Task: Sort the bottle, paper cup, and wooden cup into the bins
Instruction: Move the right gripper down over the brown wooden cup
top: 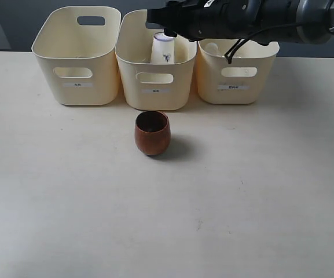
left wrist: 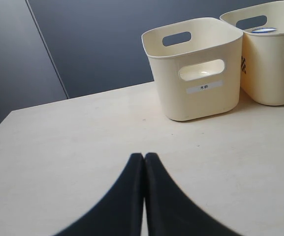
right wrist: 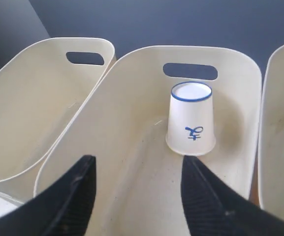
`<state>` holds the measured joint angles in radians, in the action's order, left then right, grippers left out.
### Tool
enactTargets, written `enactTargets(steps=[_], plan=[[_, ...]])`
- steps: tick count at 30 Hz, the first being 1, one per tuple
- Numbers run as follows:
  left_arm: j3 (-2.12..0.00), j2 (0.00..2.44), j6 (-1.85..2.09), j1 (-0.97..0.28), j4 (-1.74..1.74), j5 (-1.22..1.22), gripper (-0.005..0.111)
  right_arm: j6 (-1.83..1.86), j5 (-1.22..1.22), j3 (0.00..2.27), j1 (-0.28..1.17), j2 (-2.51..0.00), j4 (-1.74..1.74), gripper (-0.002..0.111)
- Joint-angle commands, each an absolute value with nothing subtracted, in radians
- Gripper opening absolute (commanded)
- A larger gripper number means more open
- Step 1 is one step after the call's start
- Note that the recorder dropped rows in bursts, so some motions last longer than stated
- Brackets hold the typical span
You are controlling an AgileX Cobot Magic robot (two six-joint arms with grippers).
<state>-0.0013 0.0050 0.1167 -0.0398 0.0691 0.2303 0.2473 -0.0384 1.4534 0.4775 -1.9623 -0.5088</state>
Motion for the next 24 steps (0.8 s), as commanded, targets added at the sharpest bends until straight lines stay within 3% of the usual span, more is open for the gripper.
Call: enactTargets(steps=[1,24], plan=[[0.0,0.0,0.115,-0.043,0.069,0.224,0.0,0.254,-0.109,1.461,0.478,-1.957,-0.5,0.051],[0.0,0.0,0.115,-0.043,0.069,0.226,0.0,0.263,-0.699,1.461,0.478,-1.892,-0.471,0.051]])
